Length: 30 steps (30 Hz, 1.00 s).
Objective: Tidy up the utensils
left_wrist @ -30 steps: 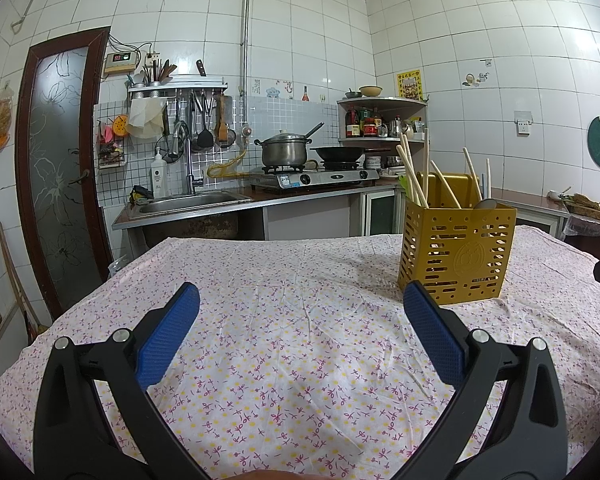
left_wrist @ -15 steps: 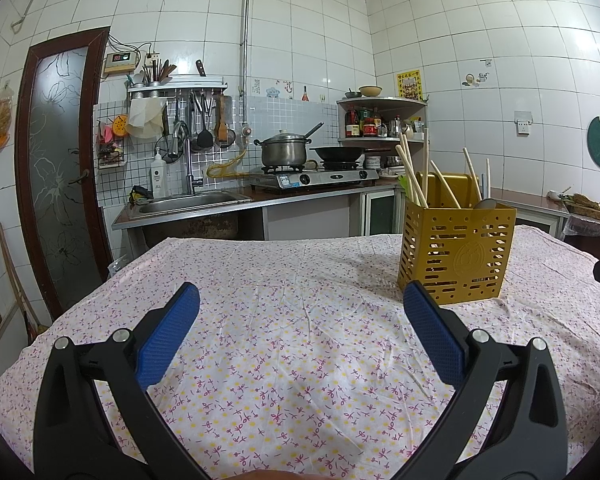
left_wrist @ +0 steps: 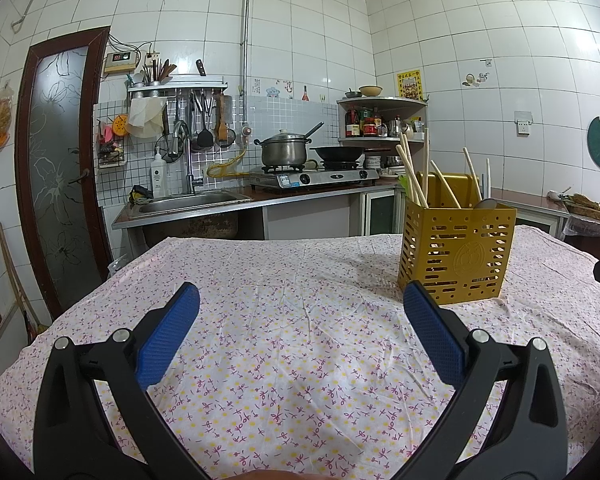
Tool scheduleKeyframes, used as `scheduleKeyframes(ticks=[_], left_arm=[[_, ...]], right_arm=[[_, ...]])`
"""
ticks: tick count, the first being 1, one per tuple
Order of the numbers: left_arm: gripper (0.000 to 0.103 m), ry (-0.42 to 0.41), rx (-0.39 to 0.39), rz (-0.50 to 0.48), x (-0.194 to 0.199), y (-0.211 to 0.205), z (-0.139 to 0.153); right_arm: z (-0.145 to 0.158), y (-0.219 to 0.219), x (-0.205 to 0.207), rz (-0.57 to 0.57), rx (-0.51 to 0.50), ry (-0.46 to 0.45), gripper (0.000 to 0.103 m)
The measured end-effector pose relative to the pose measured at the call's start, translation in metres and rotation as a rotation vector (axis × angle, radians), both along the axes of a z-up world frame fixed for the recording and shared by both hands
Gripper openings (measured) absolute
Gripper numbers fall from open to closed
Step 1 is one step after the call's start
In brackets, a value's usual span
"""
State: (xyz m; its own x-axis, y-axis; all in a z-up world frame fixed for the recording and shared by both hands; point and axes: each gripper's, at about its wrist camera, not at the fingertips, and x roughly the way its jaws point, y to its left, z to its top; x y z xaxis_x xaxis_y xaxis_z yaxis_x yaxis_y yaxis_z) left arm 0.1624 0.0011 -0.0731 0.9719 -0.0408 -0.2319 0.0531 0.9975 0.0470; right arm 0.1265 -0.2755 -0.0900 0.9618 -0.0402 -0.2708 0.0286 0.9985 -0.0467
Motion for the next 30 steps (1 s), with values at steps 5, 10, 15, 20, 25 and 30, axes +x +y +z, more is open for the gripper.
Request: scheduleKeyframes(ticks=[5, 10, 15, 20, 25, 30], left_arm=[[0.098, 0.0, 0.0, 0.001, 0.0, -0.0002, 0.0001], [0.098, 0.001, 0.0, 0.001, 0.0, -0.0003, 0.0002], [0.098, 0.0, 0.0, 0.001, 0.0, -0.0002, 0.0004], [0.098, 0.001, 0.0, 0.001, 0.0001, -0.0008, 0.0001], [0.098, 0.001, 0.0, 0.001, 0.0001, -0.0003, 0.0005], [0.098, 0.009, -0.004, -0.001, 0.0009, -0.0008, -0.0011]], right_arm=[[0.0002, -0.0003, 0.0, 0.0, 0.001, -0.001, 0.093], [0.0, -0.0001, -0.0002, 0.0, 0.002, 0.001, 0.093], [0.0002, -0.0002, -0.0002, 0.0, 0.0, 0.0, 0.093], [0.0003, -0.0007, 0.0002, 0.0, 0.0, 0.0, 0.093], [-0.0003, -0.0006, 0.0002, 0.0, 0.001, 0.001, 0.093], [-0.0003, -0.0004, -0.0002, 0.0, 0.001, 0.001, 0.093]])
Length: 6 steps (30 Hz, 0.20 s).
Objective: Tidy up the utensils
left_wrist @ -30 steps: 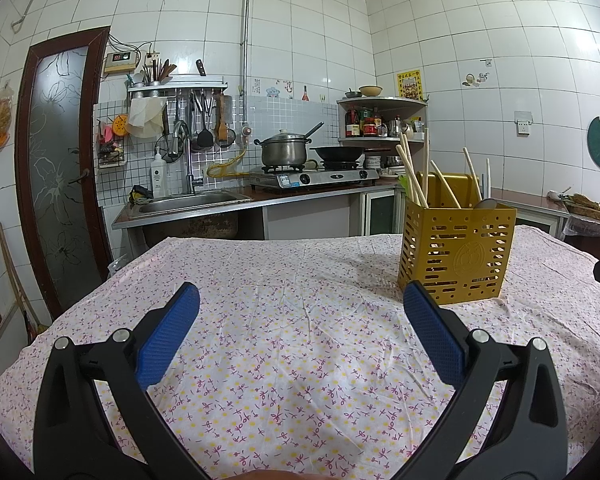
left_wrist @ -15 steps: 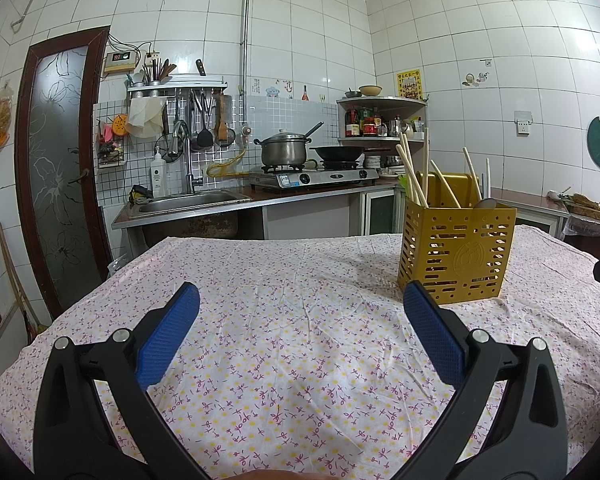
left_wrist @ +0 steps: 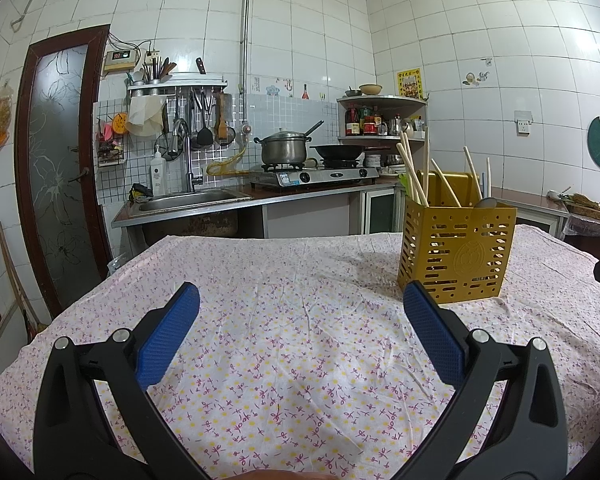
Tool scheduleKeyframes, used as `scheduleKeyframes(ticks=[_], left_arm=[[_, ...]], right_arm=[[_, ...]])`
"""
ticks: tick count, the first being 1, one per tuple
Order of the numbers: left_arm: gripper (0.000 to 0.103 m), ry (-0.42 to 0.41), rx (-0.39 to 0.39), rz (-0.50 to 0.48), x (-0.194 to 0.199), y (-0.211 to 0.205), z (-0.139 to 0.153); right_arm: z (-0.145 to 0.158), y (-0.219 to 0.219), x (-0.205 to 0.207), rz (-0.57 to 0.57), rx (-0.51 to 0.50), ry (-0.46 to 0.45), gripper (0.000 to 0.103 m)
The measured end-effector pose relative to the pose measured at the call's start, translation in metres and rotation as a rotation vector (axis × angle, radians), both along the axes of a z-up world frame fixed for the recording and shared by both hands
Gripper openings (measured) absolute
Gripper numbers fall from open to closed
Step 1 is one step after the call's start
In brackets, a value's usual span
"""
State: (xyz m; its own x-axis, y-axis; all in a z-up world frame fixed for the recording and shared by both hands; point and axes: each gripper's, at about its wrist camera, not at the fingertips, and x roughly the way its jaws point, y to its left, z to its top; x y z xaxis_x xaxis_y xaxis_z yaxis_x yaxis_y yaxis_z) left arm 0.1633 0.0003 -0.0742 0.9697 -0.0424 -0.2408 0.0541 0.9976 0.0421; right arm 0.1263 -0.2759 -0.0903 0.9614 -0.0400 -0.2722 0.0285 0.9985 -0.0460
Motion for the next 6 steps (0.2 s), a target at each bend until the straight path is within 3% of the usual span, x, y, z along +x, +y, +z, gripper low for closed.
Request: scheduleKeyframes(ticks=[6], left_arm=[[0.098, 0.009, -0.003, -0.003, 0.0012, -0.0008, -0.0051]], right_arm=[[0.0002, -0.0002, 0.0005, 0.0, 0.0, 0.0, 0.093]])
